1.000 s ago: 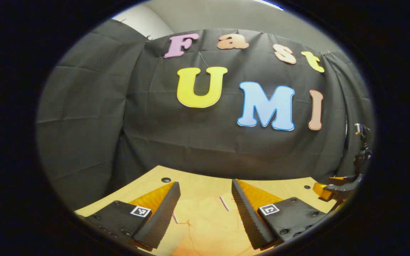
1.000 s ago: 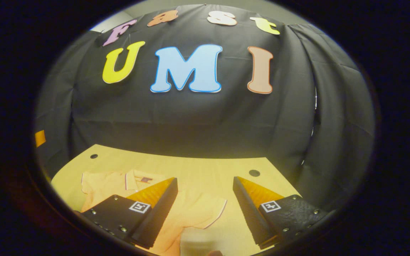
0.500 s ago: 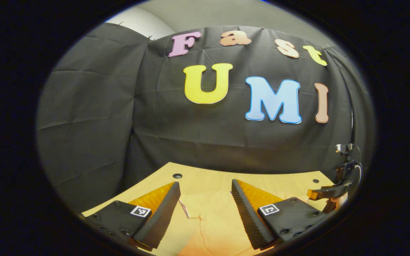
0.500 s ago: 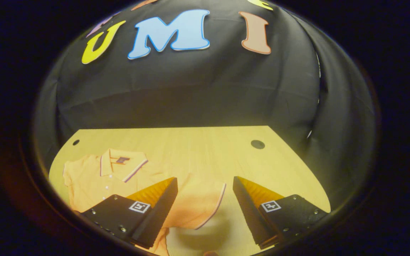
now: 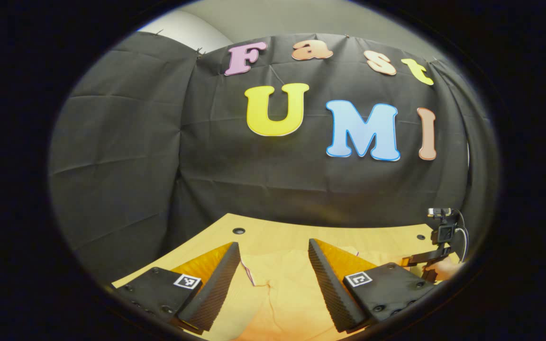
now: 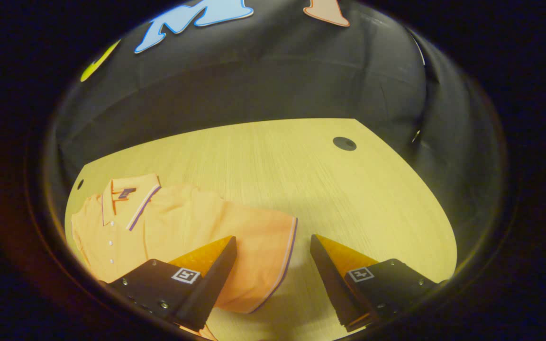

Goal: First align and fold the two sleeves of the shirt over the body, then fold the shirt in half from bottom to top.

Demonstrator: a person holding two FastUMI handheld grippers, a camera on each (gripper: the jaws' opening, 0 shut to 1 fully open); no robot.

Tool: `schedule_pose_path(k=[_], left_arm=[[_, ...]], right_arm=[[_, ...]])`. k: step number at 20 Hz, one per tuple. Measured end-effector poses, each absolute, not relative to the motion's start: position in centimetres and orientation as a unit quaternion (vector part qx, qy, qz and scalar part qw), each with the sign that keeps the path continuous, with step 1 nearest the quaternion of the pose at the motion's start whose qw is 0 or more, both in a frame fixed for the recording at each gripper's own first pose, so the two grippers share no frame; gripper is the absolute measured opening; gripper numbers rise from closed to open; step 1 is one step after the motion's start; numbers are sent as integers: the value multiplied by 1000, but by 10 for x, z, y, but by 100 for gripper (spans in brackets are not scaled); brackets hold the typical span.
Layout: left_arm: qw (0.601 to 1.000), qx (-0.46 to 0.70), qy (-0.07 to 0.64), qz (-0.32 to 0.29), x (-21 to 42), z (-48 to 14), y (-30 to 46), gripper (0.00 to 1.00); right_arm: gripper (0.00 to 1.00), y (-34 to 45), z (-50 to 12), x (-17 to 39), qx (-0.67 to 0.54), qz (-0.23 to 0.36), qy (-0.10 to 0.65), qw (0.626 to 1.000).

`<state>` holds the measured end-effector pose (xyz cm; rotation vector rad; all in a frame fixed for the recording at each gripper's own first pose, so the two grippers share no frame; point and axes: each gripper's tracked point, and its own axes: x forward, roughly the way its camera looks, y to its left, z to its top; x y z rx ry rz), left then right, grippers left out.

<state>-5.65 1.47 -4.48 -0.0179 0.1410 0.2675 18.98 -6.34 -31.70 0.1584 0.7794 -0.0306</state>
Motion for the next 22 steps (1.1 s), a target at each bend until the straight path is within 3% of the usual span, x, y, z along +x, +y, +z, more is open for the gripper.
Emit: schedule_pose_path(k=[3,6,7,8,9,10,11,13,14,15,22], left_arm=[[988,-10,71,134,-58,-46,16,94],[988,-15,72,133,-56,-48,15,95],[988,-16,73,132,-56,-49,13,94],[989,-16,72,131,-56,-48,12,95],[989,-16,72,130,-56,-48,11,95],[989,-16,72,129,-56,-49,11,95],[989,-16,72,128,-56,-48,10,95],[989,-17,72,129,-58,-50,11,94],[989,-17,71,130,-59,-48,12,94],[989,-17,70,131,-60,-48,12,94],[988,-22,63,136,-67,-46,17,94]], right_arm=[[95,-60,-322,191,81,-8,388,918],[79,-58,-321,192,87,-11,390,917],[61,-57,-321,192,93,-15,390,916],[54,-56,-321,193,97,-15,392,915],[41,-58,-322,193,104,-18,394,913],[31,-59,-321,194,105,-17,392,914],[31,-60,-321,193,107,-11,390,914],[10,-57,-319,194,113,-11,388,915],[10,-58,-317,193,112,-11,388,915],[3,-57,-316,197,105,-10,381,919],[3,-37,-266,192,44,28,322,945]])
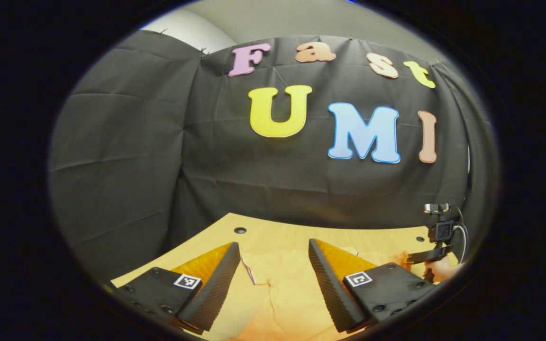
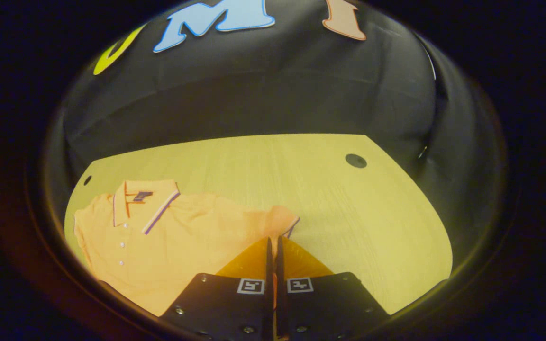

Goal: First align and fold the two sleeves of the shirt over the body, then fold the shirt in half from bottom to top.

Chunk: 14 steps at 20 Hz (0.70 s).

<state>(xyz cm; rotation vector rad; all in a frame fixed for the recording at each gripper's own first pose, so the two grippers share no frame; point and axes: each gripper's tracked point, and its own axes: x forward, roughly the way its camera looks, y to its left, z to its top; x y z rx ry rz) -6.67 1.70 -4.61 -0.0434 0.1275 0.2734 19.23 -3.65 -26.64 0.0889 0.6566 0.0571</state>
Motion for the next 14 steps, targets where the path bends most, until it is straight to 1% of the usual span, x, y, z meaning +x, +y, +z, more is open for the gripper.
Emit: schedule_pose_path(k=[4,8,14], left_arm=[[989,-27,60,134,-65,-46,16,94],[989,-26,57,137,-66,-44,18,94],[986,-31,61,153,-70,-50,28,95]], right_arm=[[3,1,-241,184,10,85,297,951],[3,33,-237,179,-20,127,292,948],[3,69,-258,172,-31,166,321,932]])
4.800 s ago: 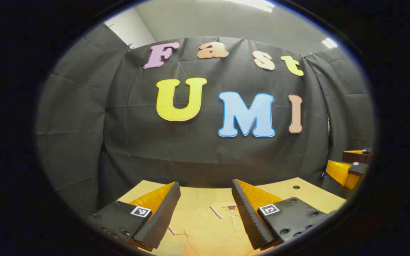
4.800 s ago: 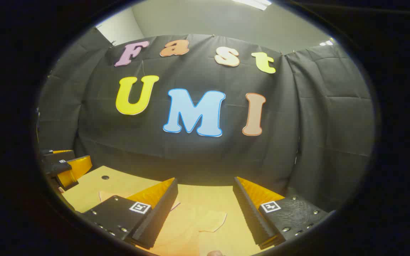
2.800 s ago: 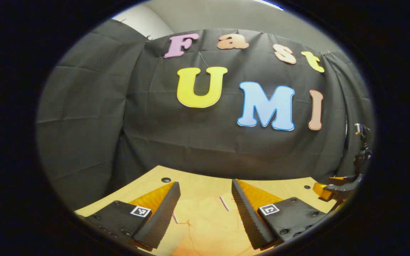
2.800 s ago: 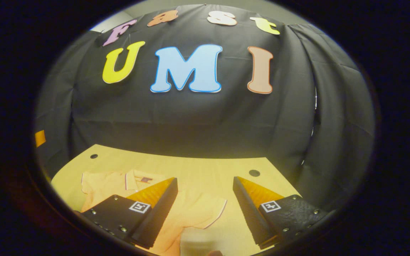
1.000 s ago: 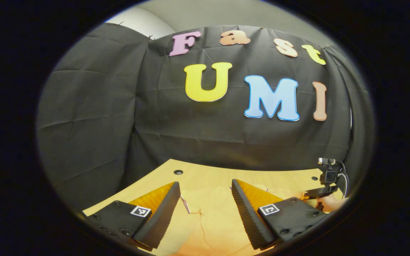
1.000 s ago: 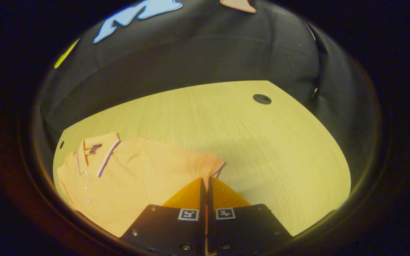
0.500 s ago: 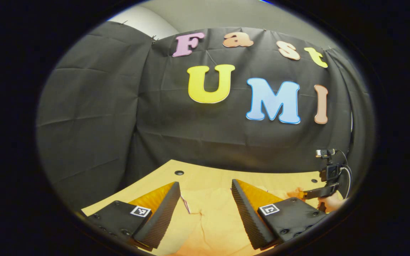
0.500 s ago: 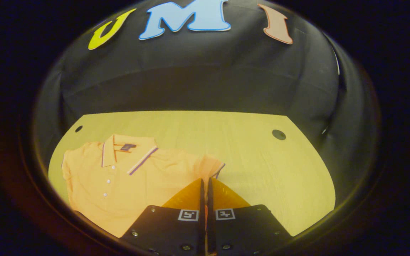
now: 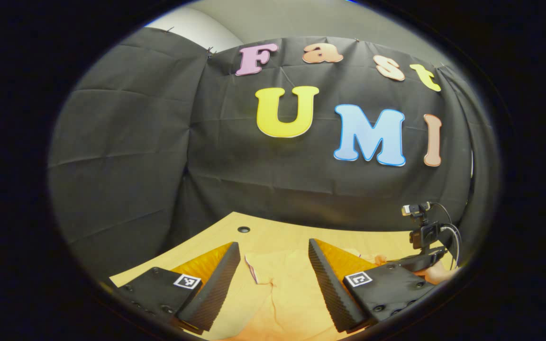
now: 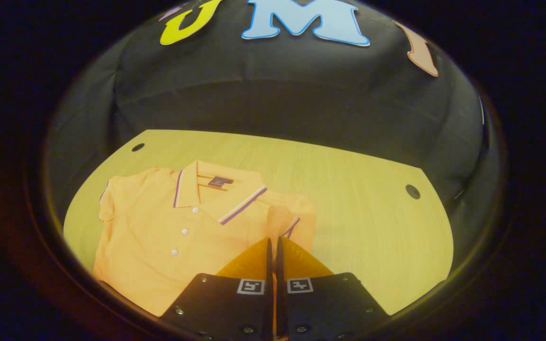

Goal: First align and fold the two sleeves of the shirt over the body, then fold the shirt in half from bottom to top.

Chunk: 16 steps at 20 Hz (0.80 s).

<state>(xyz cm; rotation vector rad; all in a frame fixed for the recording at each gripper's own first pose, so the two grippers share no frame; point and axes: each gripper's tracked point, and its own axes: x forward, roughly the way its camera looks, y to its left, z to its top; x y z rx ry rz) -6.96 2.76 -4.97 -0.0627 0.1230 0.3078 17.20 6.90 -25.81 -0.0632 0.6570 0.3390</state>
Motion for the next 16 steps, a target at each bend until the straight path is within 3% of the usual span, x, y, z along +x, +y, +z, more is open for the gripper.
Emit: schedule_pose_path(k=[10,12,13,16], left_arm=[[989,-17,60,135,-45,-57,45,95],[991,-15,59,123,-37,-58,48,95],[991,-15,59,118,-34,-59,50,95],[993,-24,64,98,-24,-69,57,95]], right_arm=[[10,94,-262,158,2,184,350,919],[30,97,-257,155,12,181,346,921],[33,96,-254,153,12,177,343,923],[53,95,-239,145,13,165,329,930]])
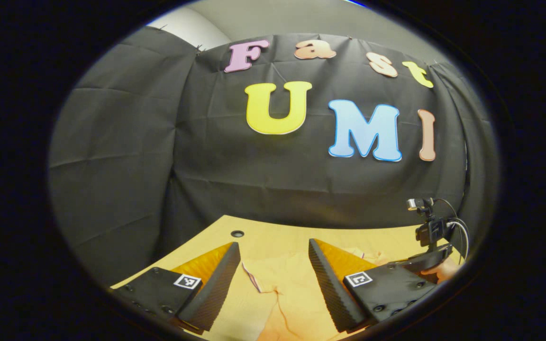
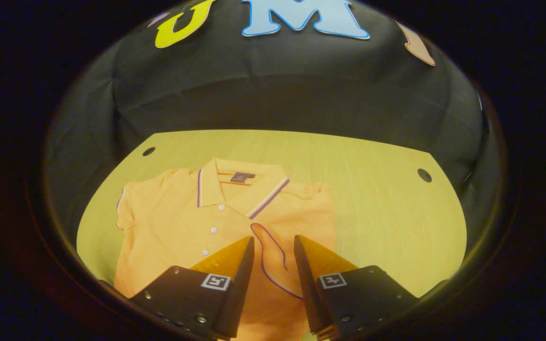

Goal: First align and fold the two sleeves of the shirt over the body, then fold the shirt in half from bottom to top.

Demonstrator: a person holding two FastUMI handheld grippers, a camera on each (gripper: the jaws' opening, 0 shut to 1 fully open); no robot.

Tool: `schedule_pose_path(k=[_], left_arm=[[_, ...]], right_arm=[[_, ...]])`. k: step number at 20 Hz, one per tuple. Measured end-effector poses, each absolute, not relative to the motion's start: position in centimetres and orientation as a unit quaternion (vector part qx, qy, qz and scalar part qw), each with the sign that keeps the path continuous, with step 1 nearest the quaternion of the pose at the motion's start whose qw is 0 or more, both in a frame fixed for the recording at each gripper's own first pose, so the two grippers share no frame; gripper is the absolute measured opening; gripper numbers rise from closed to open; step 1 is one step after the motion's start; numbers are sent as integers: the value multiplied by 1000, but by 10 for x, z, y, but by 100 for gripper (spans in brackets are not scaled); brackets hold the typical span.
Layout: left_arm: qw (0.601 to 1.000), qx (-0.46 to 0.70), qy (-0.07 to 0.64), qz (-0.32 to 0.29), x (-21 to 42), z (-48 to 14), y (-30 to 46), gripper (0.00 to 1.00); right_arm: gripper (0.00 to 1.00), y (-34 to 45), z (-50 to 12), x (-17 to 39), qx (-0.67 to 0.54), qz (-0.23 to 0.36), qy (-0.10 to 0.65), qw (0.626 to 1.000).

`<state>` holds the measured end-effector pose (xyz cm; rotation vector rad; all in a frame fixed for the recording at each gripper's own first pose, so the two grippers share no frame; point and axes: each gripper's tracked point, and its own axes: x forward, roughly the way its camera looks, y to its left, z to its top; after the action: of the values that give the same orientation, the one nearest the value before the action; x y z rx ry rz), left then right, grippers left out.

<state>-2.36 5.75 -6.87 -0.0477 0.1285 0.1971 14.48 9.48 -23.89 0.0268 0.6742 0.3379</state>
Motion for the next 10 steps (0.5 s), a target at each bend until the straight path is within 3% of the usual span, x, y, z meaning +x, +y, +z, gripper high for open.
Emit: schedule_pose_path(k=[2,3,5,10], left_arm=[[993,-29,69,87,-16,-77,64,95],[994,-30,71,81,-13,-82,68,95],[994,-34,76,70,-5,-90,75,95],[993,-41,98,49,24,-120,98,95]], right_arm=[[70,93,-228,135,13,156,320,934],[86,92,-223,132,12,149,314,937],[95,89,-210,121,10,135,303,943],[96,94,-162,88,20,119,259,958]])
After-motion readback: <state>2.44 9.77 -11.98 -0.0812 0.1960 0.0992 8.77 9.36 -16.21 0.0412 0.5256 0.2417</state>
